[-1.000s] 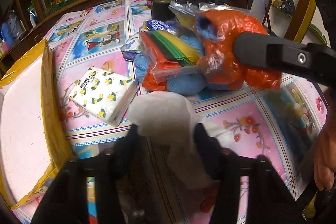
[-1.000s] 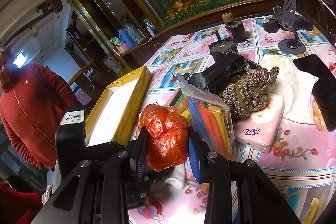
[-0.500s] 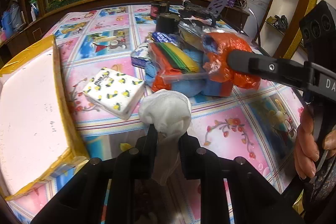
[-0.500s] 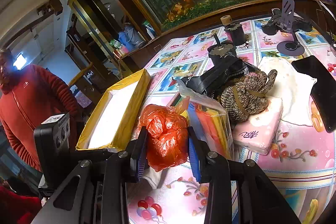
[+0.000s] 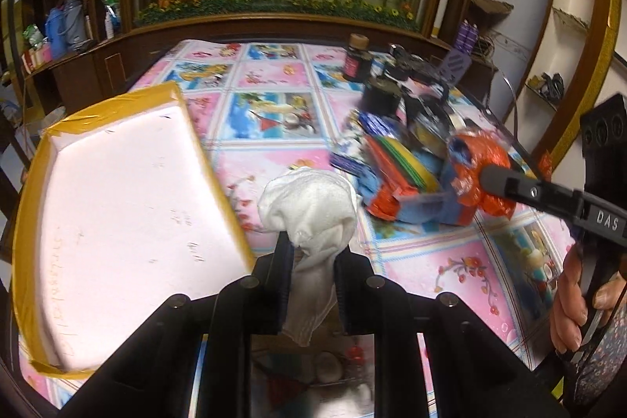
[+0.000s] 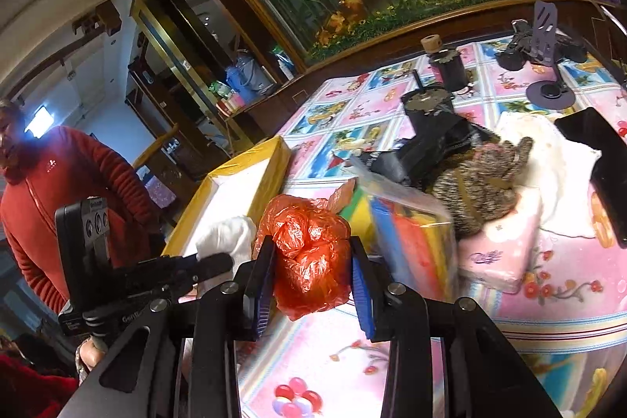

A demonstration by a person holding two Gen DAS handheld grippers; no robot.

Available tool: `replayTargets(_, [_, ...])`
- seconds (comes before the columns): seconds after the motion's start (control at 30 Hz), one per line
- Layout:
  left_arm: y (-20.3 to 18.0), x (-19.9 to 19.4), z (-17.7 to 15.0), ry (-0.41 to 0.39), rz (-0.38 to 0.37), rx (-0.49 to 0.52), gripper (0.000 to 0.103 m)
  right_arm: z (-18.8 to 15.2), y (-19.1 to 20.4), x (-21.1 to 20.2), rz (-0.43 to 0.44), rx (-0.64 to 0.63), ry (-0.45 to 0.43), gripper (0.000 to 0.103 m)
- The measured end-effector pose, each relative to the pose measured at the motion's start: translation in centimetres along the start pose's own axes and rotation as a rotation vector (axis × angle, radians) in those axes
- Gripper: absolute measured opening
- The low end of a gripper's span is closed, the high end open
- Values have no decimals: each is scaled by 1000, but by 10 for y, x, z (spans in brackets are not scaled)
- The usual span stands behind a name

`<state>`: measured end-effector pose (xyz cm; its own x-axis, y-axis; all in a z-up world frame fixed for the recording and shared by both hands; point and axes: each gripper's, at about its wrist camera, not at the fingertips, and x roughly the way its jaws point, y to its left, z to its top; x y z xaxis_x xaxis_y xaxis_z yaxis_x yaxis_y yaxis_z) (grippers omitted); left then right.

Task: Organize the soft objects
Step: 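Carry the white cloth and orange bag over the yellow-rimmed tray with both tools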

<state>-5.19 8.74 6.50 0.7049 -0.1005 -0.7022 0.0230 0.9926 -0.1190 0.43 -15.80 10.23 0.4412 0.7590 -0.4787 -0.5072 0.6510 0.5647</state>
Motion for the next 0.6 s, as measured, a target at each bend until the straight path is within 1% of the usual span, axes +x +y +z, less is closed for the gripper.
replayTargets(0.1, [25,-10,6,-29,25,-44,19,3,13,16,42,1,24,38])
replayTargets(0.2, [54,-18,9,-49,57,-101,19,7,35,39,71,-25,56,38])
replayTargets(0.37, [99,-22,10,-56,112,-171,19,12,74,80,108,-56,124,38])
replayTargets(0.4, [108,-22,12,-56,128,-183,19,14,82,89,110,-64,134,38])
replayTargets(0.5, [134,-20,20,-37,148,-213,19,25,107,119,71,-92,181,38])
replayTargets(0.6, [153,-18,31,-20,187,-210,19,39,121,150,53,-87,225,38])
